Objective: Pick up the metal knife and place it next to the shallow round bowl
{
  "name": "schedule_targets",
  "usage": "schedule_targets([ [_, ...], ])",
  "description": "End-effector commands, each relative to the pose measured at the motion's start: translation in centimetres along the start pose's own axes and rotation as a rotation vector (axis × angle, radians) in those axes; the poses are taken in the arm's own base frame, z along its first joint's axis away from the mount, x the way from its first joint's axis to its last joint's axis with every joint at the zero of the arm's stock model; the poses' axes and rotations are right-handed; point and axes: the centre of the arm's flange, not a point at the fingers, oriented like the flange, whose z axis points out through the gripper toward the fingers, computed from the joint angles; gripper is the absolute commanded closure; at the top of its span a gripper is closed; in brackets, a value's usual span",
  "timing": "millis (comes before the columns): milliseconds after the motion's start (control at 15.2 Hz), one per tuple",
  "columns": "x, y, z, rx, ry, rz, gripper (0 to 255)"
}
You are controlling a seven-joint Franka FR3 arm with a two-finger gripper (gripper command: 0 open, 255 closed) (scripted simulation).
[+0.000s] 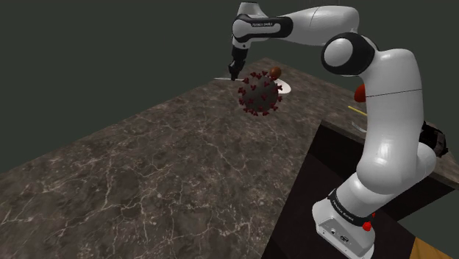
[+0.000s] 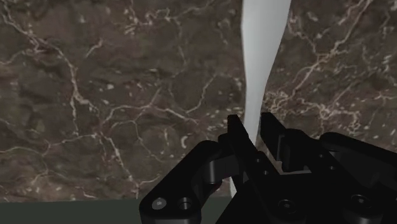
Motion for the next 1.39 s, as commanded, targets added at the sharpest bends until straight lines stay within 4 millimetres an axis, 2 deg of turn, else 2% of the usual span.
schedule_targets([
  [0,-0.1,0.0,1.0,0.000,0.000,0.000,255],
  [198,-0.1,0.0,3.0,0.000,0.000,0.000,255],
  [726,-0.1,0.0,3.0,0.000,0.000,0.000,255],
  [792,-0.1,0.0,3.0,0.000,0.000,0.000,0],
  [1122,-0.1,0.0,3.0,0.000,0.000,0.000,0],
  [1320,-0.1,0.0,-1.0,0.000,0.000,0.000,0],
])
